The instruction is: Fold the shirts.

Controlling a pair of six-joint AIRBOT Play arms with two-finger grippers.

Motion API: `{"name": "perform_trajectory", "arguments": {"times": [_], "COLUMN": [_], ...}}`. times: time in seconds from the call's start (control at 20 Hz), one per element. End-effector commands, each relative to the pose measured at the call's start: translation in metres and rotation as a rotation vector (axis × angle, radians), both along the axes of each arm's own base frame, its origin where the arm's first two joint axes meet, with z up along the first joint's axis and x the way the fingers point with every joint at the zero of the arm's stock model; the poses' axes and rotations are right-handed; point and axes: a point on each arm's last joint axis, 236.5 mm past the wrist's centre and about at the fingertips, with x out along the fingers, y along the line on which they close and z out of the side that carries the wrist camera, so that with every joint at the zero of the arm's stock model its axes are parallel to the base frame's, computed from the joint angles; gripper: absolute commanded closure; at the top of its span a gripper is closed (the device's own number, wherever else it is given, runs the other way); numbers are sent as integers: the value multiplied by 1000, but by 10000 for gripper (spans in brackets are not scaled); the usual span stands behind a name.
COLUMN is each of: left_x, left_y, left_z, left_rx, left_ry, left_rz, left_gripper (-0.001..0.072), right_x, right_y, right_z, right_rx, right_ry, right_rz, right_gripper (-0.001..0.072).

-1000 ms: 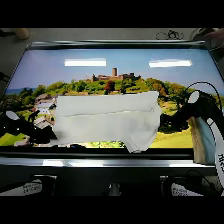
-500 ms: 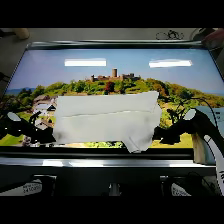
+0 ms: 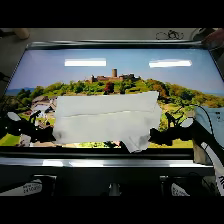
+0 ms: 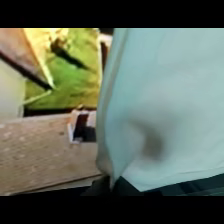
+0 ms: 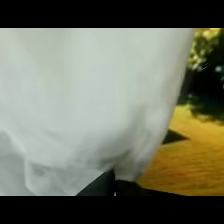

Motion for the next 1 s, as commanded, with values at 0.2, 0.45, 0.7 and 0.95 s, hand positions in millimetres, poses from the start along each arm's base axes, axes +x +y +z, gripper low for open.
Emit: {"name": "perform_trajectory", "arguments": {"times": [0.2,0.45,0.7,0.95], "left_x": [126,205,240,241], "left_y": [19,17,0,4], "left_z": [136,99,38,46], "left_rx": [73,39,-49,-90], "left_ry": [-529,-453,-308,-306], "left_rz": [70,125,145,144], "left_gripper": [685,682,677,41], "right_x": [146,254,293,264], "right_y": [-36,-33,-3,-30], "right_z": [157,122,52,56], "right_rx": [-148,-58,21,-60], "right_ry": [-505,-494,-407,-387], "right_rz": [-18,-115,-186,-11], "right_gripper": [689,689,687,-5]}}
